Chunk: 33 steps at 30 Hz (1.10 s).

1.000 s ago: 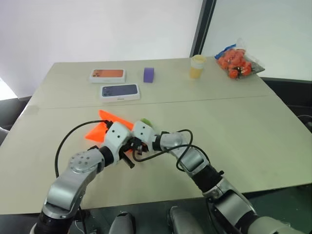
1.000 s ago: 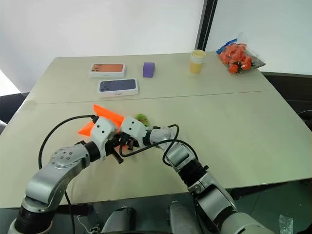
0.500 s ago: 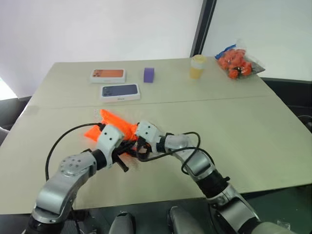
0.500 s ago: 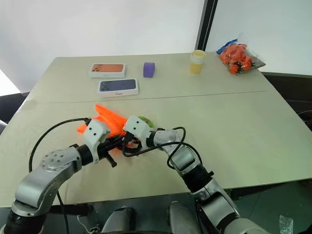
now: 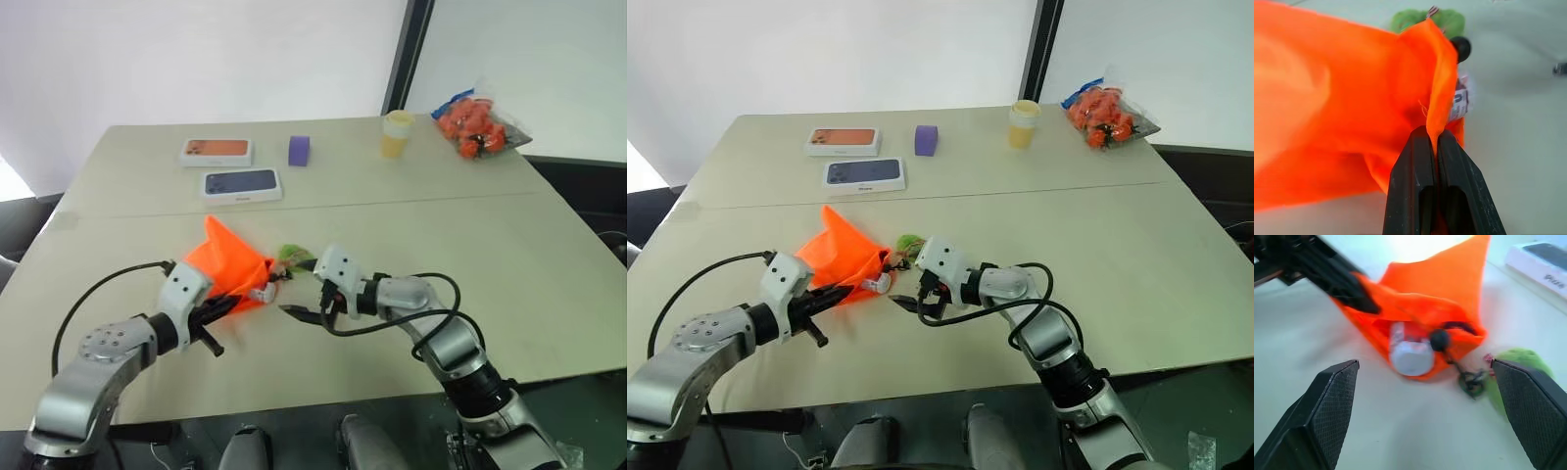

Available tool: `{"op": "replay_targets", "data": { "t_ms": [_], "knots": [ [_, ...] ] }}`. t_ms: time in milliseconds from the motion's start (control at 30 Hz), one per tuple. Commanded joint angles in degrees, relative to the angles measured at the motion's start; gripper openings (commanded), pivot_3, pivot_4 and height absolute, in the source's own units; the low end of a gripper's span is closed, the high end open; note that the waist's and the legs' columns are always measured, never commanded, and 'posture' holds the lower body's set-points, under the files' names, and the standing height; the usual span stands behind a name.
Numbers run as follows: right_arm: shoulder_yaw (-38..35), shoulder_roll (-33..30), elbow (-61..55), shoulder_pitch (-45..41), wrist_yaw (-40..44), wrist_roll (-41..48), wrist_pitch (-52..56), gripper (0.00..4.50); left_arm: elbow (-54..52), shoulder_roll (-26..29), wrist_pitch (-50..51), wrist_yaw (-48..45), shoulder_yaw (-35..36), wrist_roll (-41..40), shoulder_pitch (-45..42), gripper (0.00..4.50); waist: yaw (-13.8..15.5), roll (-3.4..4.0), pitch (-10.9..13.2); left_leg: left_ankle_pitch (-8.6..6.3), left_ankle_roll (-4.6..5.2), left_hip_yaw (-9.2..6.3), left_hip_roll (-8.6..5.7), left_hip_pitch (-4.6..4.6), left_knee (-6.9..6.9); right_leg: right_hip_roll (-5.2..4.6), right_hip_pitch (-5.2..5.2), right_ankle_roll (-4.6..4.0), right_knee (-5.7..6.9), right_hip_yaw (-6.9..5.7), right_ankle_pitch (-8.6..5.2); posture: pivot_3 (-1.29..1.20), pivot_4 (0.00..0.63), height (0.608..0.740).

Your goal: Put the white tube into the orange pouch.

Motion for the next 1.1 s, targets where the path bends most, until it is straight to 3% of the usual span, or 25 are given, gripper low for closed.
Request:
{"op": "replay_targets", "data": {
  "t_ms": [33,300,500,533,600,833,867,1100],
  "knots": [
    [-1.7,-0.5,0.6,-2.0,-1.0,-0.3,-2.3,4.48,-0.5,1.4,-1.5,-2.1,1.6,-1.2,1.2,0.00,0.0,0.02,0.0,0.00,0.00,0.03,0.00,-0.01,0.00,-0.03,0.00,0.00,-0.03,0.02,0.00,0.00,0.150,0.723],
    [1.3,-0.1,16.8,-8.5,-2.9,-6.9,-12.7,4.48,0.8,-0.3,-2.0,-2.6,0.5,-3.7,-0.8,0.00,0.0,0.02,0.0,0.00,0.00,0.09,0.00,-0.01,-0.01,-0.06,0.01,-0.04,-0.10,0.05,0.02,0.00,0.150,0.723],
    [3.5,1.4,29.3,-13.5,-5.6,-12.8,-19.4,4.50,0.3,-1.7,-1.7,-1.5,2.1,-6.1,-1.5,2.87,0.0,0.01,0.0,0.00,0.00,0.10,0.00,-0.04,-0.07,-0.02,0.20,-0.02,-0.03,0.06,0.03,0.00,0.150,0.723],
    [3.5,1.6,30.7,-14.0,-5.8,-13.2,-20.2,4.25,0.4,-1.9,-1.5,-1.3,2.9,-6.9,-1.6,3.33,0.0,0.01,0.0,0.00,0.01,0.09,0.00,-0.04,-0.08,-0.01,0.19,-0.02,-0.01,0.06,0.03,0.00,0.150,0.723],
    [3.5,2.0,32.4,-14.6,-6.0,-13.7,-21.6,3.65,0.5,-2.0,-1.5,-0.9,4.0,-8.0,-1.8,3.34,0.0,0.01,0.0,0.00,0.01,0.09,0.00,-0.03,-0.07,0.00,0.20,-0.02,0.02,0.05,0.03,0.00,0.150,0.723],
    [2.1,1.6,31.1,-13.1,-6.6,-14.2,-23.1,0.26,2.3,-3.6,-2.0,1.5,8.8,-11.2,-4.2,3.34,0.0,0.01,0.0,0.01,0.01,0.08,0.00,0.00,0.00,0.00,0.27,-0.01,0.03,0.05,0.03,0.00,0.150,0.723],
    [1.4,1.3,29.9,-12.4,-7.1,-14.0,-22.8,0.06,2.4,-3.7,-1.9,1.7,9.1,-11.6,-4.6,3.34,0.0,0.01,0.0,0.01,0.01,0.08,0.00,0.00,0.00,0.00,0.27,-0.01,0.03,0.05,0.03,0.00,0.150,0.723],
    [-8.7,-1.3,13.6,-4.7,-7.9,-6.3,-14.1,0.06,7.0,-3.9,-4.3,3.1,8.2,-10.0,-8.8,3.34,0.2,0.02,0.0,0.01,0.01,0.05,-0.01,-0.03,0.00,0.00,0.27,0.01,0.03,0.03,0.03,0.00,0.150,0.723]
  ]
}}
